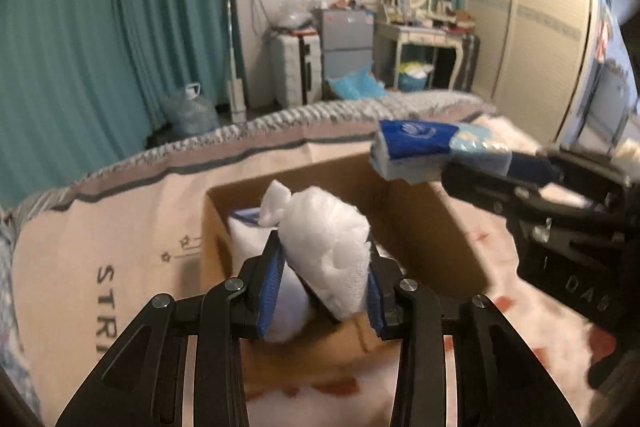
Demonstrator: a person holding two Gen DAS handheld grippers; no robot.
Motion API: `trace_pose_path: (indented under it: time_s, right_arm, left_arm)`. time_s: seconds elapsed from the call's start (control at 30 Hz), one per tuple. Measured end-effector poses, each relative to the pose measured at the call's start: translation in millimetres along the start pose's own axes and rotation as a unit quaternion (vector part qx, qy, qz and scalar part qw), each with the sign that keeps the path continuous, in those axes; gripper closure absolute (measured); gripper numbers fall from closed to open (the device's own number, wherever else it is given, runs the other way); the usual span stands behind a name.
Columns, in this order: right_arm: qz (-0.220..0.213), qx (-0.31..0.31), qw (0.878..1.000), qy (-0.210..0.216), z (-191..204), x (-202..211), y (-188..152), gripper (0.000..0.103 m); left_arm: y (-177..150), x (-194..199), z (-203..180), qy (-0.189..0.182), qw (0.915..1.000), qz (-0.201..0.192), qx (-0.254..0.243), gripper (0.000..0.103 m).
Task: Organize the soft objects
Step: 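Lower the towel and tissue pack into the box and open both tools, then withdraw both tools from the box toward the remaining items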
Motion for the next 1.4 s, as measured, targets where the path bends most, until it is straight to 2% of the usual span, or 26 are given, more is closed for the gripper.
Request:
trace_pose_path:
  time_s: [0.07, 0.17, 0.2, 0.27, 0.3, 0.33, 0.37, 0.43, 0.57, 0.63, 0.9, 0.93, 0.97, 1.03, 1.07, 1.13, 1.23, 1.33, 1.4]
  right_arm:
    - [0.010, -0.007, 1.000, 0.002, -8, -25, -5, 0.073]
    - [0.018, -0.018, 1.000, 0.008, -17, -52, -10, 0.072]
    - [0.019, -0.022, 1.000, 0.010, -19, -58, -12, 0.069]
    - [0.026, -0.037, 0.999, 0.013, -24, -68, -17, 0.067]
    - [0.026, -0.043, 0.999, 0.014, -26, -69, -19, 0.062]
    - [0.022, -0.050, 0.998, 0.013, -29, -69, -21, 0.052]
    - [0.021, -0.054, 0.998, 0.011, -30, -67, -22, 0.046]
    - [0.016, -0.064, 0.998, 0.013, -33, -58, -21, 0.042]
    - [-0.002, -0.061, 0.998, 0.007, -29, -20, -10, 0.042]
    - [-0.012, -0.054, 0.998, 0.001, -25, 2, -2, 0.042]
    - [-0.058, -0.027, 0.998, -0.019, 7, 137, 19, 0.037]
    - [-0.065, -0.022, 0.997, -0.023, 13, 160, 19, 0.035]
    - [-0.071, -0.018, 0.997, -0.024, 18, 176, 17, 0.032]
    - [-0.081, -0.011, 0.996, -0.029, 26, 206, 12, 0.019]
    - [-0.086, -0.007, 0.996, -0.030, 30, 219, 10, 0.017]
    - [-0.094, 0.000, 0.995, -0.033, 40, 244, 4, 0.010]
    - [-0.098, 0.005, 0.995, -0.035, 50, 264, -6, 0.009]
    - [-0.095, 0.010, 0.995, -0.035, 62, 271, -21, 0.009]
    - [-0.086, 0.013, 0.996, -0.031, 70, 266, -35, 0.009]
  left_arm:
    - [-5, -19, -3, 0.005, 0.9998, -0.002, -0.018, 0.066]
    - [-9, -41, 0, 0.009, 0.9999, 0.009, -0.008, 0.062]
    - [-10, -46, 2, 0.008, 0.9999, 0.014, 0.000, 0.057]
    - [-11, -53, 6, 0.013, 0.9997, 0.016, 0.013, 0.028]
    - [-11, -52, 7, 0.015, 0.9997, 0.012, 0.018, 0.026]
    - [-11, -49, 8, 0.012, 0.9997, 0.008, 0.019, 0.026]
    - [-11, -45, 7, 0.014, 0.9997, 0.007, 0.020, 0.026]
    - [-10, -37, 9, 0.020, 0.9995, 0.005, 0.022, 0.026]
    - [-2, -3, 14, 0.034, 0.9989, -0.001, 0.031, 0.026]
    - [5, 28, 16, 0.043, 0.9984, -0.019, 0.032, 0.026]
    - [26, 171, 13, 0.067, 0.9919, -0.101, 0.039, 0.023]
    - [27, 187, 13, 0.071, 0.9906, -0.110, 0.040, 0.014]
    - [26, 206, 13, 0.078, 0.9884, -0.123, 0.042, 0.010]
    - [24, 232, 11, 0.084, 0.9858, -0.140, 0.040, 0.010]
    - [21, 247, 11, 0.085, 0.9845, -0.148, 0.041, 0.010]
    - [14, 264, 13, 0.089, 0.9828, -0.156, 0.043, 0.010]
    - [-2, 281, 10, 0.088, 0.9819, -0.164, 0.037, 0.010]
    - [-22, 282, 11, 0.103, 0.9824, -0.152, 0.036, 0.010]
    - [-36, 278, 13, 0.098, 0.9840, -0.143, 0.043, 0.010]
Point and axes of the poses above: each gripper's, at about its wrist camera, not at the fingertips, and x roughly against the way its jaws point, z to its left, y to its top, the point moved 6 cm from there along -x, roughly the way its jaws point, and after that the axes turned 2 degrees about y, right-handed, at the moved point
